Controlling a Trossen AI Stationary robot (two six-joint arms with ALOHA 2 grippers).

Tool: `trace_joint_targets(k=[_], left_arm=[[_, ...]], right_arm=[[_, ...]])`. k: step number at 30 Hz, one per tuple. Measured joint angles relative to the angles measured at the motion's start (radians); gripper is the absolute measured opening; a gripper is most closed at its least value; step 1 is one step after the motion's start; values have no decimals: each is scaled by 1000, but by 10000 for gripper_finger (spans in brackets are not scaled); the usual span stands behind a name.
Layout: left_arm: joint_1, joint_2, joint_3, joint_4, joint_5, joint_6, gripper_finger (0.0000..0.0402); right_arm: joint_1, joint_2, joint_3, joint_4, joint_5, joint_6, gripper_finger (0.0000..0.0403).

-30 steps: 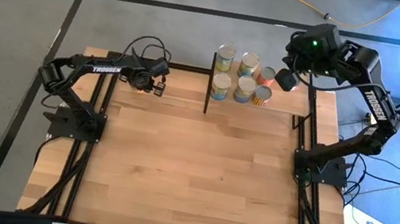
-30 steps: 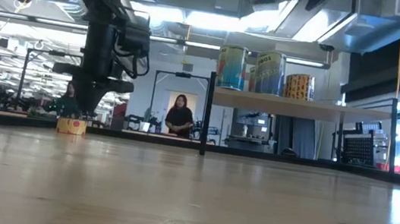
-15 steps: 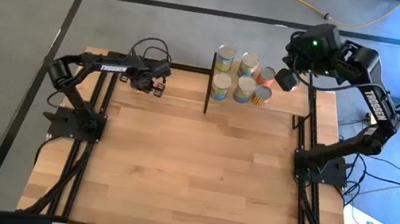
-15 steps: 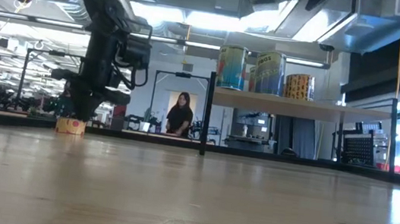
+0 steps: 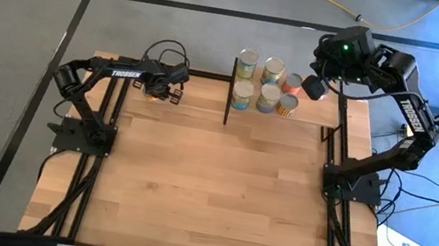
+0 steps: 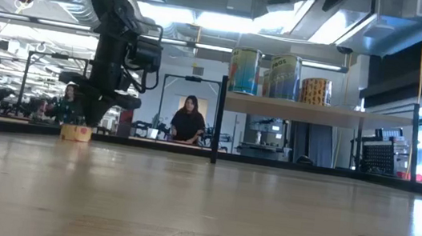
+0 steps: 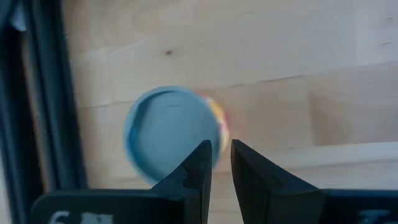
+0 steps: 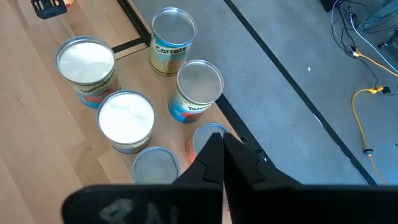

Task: Pick and place cans onto a shelf
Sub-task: Put the canned pineapple ring on the shelf

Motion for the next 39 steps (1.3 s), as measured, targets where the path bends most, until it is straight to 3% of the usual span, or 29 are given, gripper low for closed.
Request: trace_joint_targets(k=[22, 30, 32, 37, 39], left_arm=[[5, 75, 2, -18, 4, 63, 53], [9, 72, 4, -21, 45, 216, 10], [6, 66, 11, -32, 74, 276, 8], [-29, 29, 101, -146, 286, 444, 7], [-58, 14, 154, -196, 303, 536, 7]], right_arm=[[0, 0, 0, 0, 0, 0, 0], [0, 0, 0, 0, 0, -1, 0], [0, 0, 0, -1, 0, -12, 0], [0, 0, 0, 2, 0, -23, 0], [0, 0, 0, 2, 0, -23, 0]])
